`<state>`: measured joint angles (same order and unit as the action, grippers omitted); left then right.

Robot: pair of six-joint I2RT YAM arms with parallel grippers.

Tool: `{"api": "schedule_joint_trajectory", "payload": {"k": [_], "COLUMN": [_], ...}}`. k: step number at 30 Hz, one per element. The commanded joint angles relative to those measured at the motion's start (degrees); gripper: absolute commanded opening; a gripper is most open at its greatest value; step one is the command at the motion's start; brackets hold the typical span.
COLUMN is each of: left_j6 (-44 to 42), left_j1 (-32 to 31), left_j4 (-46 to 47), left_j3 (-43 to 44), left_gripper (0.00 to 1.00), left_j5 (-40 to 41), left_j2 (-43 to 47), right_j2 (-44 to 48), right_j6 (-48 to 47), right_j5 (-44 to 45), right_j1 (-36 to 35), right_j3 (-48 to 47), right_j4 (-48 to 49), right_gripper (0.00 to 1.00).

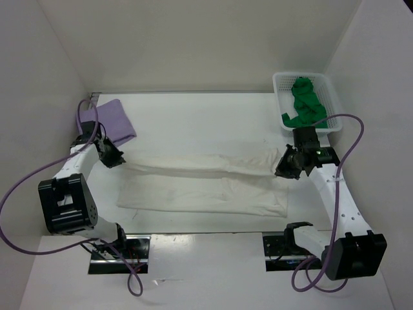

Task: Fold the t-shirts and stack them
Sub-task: Fold the other side of the tshirt into a rectangle

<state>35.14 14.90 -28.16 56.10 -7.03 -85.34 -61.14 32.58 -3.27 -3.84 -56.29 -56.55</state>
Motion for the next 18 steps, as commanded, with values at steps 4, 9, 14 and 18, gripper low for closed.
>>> {"api": "schedule_joint_trajectory", "payload": {"k": [4, 9, 14, 18], "left_j6": [0.46, 2.31, 3.45, 4.94], "left_j1": [6.1, 7.43, 3.93, -3.45], "left_j4": [-4.09, -5.93, -4.8, 3.87], "left_j3": [-2.39, -2.92, -2.83, -5.47], "left_gripper": [0.25, 0.31, 0.33, 0.34], "left_j5": [-3.69, -5.1, -5.81, -9.41], "left_j2": [2.98, 9.21, 13.09, 12.31], "right_j2": [3.75, 4.46, 0.25, -6.78], "right_j6": [2.22, 2.84, 3.37, 5.65], "right_j5": [4.32, 4.32, -0.3, -2.88], "right_j1": [-4.42, -6.1, -6.62, -8.29], "right_j3": [-0.92, -1.98, -4.35, -2.34], "right_j4": [-8.04, -11.11, -4.9, 8.89], "right_gripper": [0.13, 0.23, 0.24, 0.0]}}
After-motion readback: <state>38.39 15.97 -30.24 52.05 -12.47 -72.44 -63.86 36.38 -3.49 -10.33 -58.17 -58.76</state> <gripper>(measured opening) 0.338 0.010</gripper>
